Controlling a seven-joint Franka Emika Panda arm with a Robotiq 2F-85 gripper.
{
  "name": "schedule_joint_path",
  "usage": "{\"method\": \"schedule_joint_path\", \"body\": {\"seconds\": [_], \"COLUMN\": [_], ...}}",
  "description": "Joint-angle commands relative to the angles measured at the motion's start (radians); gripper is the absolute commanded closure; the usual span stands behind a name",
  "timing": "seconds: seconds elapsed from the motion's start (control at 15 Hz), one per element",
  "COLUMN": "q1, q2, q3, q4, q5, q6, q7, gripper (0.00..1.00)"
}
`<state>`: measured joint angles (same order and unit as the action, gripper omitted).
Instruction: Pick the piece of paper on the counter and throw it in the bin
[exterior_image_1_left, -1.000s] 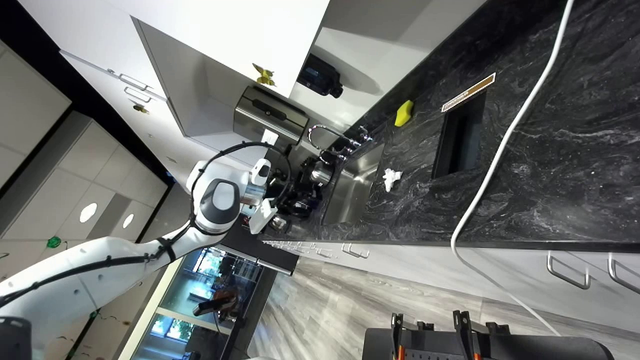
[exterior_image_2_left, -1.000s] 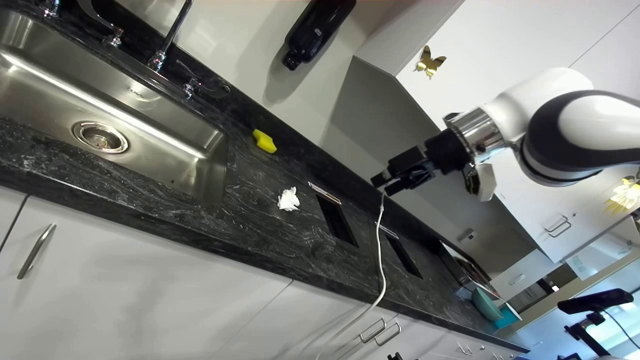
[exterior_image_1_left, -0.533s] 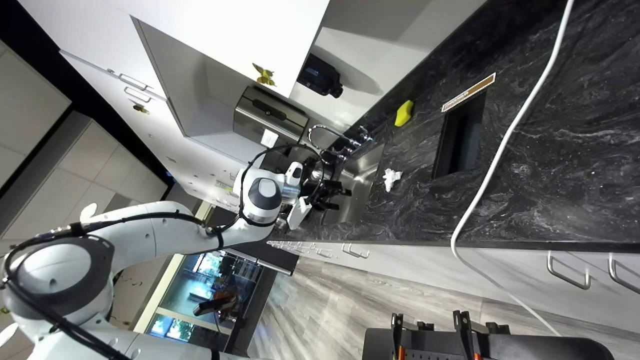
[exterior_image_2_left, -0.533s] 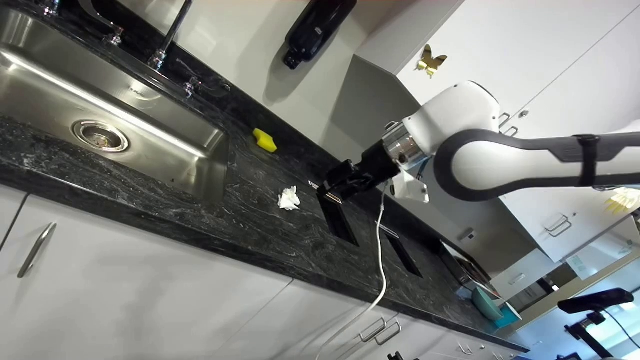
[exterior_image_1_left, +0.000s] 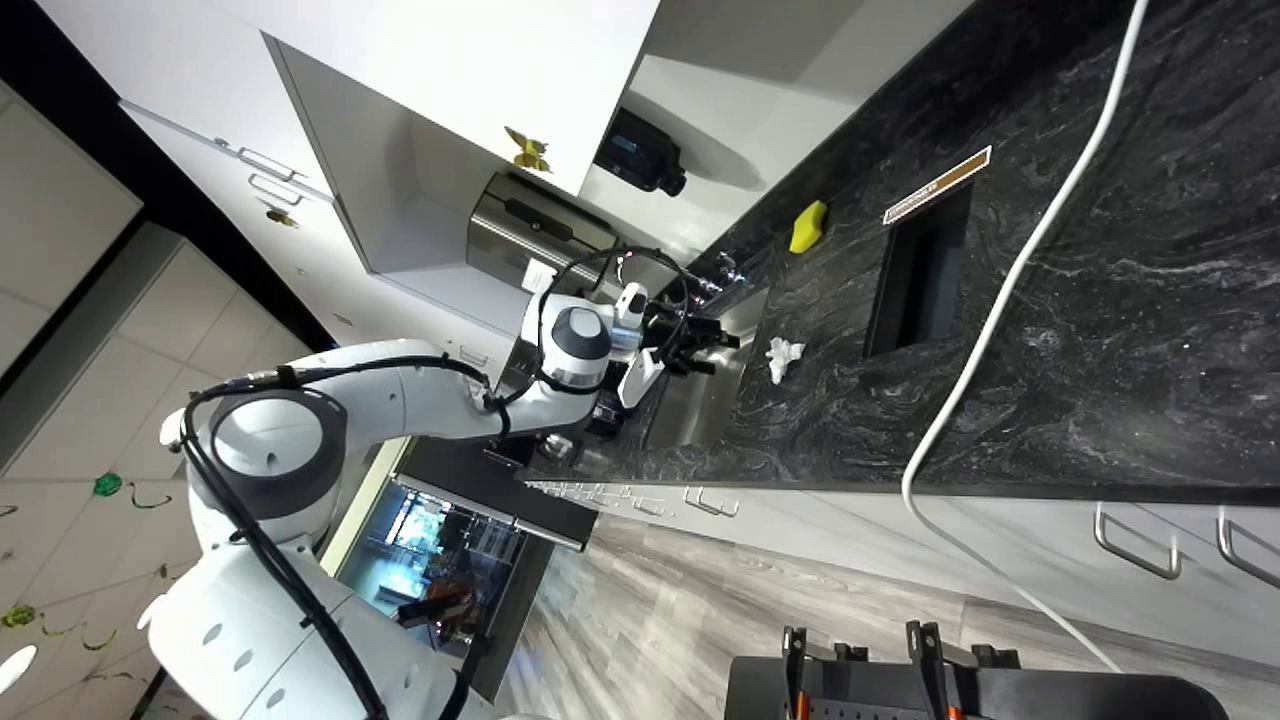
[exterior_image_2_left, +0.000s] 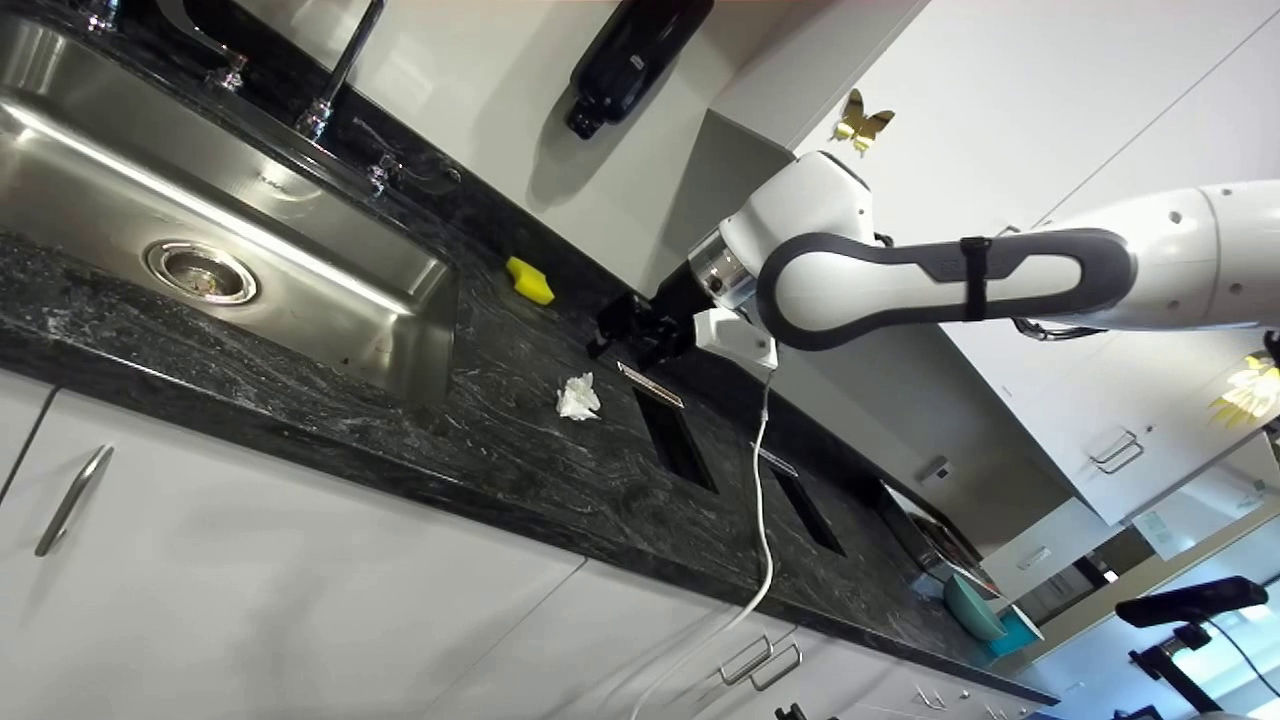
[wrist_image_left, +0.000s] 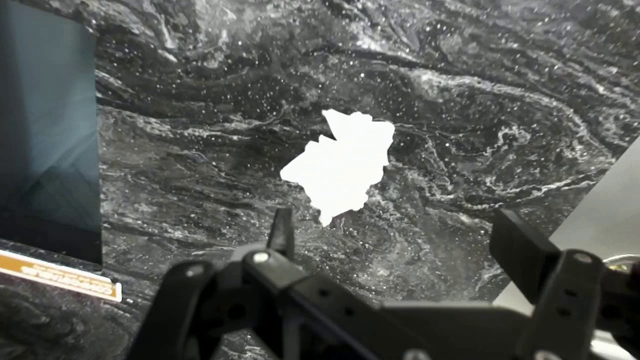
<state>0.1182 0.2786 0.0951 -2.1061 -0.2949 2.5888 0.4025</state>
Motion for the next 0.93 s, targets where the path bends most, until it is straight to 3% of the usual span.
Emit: {"method": "schedule_joint_path", "body": {"seconds": [0.0,0.87], "q1": [0.032,0.033], "q2": [0.109,0.239], "q3": [-0.054,-0.094], "q4": [0.136,0.227], "q5": [0.042,0.154], "q6": [-0.075,-0.167], "q7": [-0.010,-0.027], "gripper": [0.00,0.00]}}
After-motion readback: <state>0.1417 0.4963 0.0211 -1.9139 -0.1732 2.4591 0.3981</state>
